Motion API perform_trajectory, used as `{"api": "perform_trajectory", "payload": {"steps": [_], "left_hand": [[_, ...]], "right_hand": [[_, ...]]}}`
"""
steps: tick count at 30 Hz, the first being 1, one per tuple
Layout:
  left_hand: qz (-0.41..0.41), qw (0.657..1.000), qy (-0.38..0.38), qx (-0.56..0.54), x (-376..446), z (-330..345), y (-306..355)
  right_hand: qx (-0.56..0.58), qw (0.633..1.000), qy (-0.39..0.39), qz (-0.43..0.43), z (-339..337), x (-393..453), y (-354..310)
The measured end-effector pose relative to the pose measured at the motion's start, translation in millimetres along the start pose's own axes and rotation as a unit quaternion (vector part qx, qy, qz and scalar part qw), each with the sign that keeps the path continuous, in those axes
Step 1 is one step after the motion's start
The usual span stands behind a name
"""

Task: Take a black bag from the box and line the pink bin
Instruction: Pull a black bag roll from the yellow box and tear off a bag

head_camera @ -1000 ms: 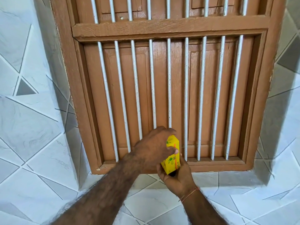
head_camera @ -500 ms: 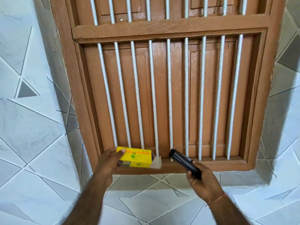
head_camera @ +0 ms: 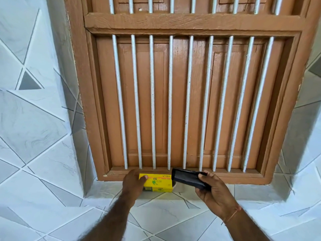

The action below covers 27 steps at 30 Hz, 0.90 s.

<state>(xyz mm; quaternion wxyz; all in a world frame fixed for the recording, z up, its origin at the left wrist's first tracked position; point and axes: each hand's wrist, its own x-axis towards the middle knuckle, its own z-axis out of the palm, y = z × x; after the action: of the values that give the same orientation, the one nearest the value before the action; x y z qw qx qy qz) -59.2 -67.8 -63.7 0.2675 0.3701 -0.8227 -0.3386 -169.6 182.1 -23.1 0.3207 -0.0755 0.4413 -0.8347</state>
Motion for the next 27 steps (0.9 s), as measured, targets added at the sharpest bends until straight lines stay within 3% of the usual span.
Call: {"api": "perform_trajectory", "payload": {"steps": [3,5,7,9,11,13,15,19,24,27], "left_hand": [[0.029,0.997,0.069,0.013,-9,-8,20],[0.044,0.989,0.083,-0.110,-24,-16,45],[0.081,0.981,-0.063,-0.164,-43,-24,71],[0.115,0.969,-0.188,-0.112,-51,-24,83],[0.127,0.965,-0.213,-0.080,-52,-24,82],[0.117,0.960,-0.220,-0.129,-53,-24,80],[0.106,0.954,-0.201,-0.196,-56,-24,79],[0.059,0.954,-0.067,-0.286,-64,-21,86],[0.055,0.974,-0.013,-0.220,-79,-15,91],[0.034,0.971,0.010,-0.235,-83,-22,95]], "right_hand": [[-0.031,0.999,-0.004,0.003,3,3,5],[-0.056,0.998,0.001,0.001,7,4,8],[-0.085,0.996,-0.003,-0.005,15,5,11],[-0.114,0.993,-0.019,-0.011,24,4,14],[-0.130,0.991,-0.032,-0.016,34,2,16],[-0.122,0.992,-0.035,-0.020,41,2,18],[-0.079,0.996,-0.033,-0.017,49,1,21],[0.048,0.998,-0.031,0.023,69,-6,37],[0.069,0.993,-0.037,0.092,91,-21,57],[0.134,0.983,-0.021,0.125,95,-24,56]]}}
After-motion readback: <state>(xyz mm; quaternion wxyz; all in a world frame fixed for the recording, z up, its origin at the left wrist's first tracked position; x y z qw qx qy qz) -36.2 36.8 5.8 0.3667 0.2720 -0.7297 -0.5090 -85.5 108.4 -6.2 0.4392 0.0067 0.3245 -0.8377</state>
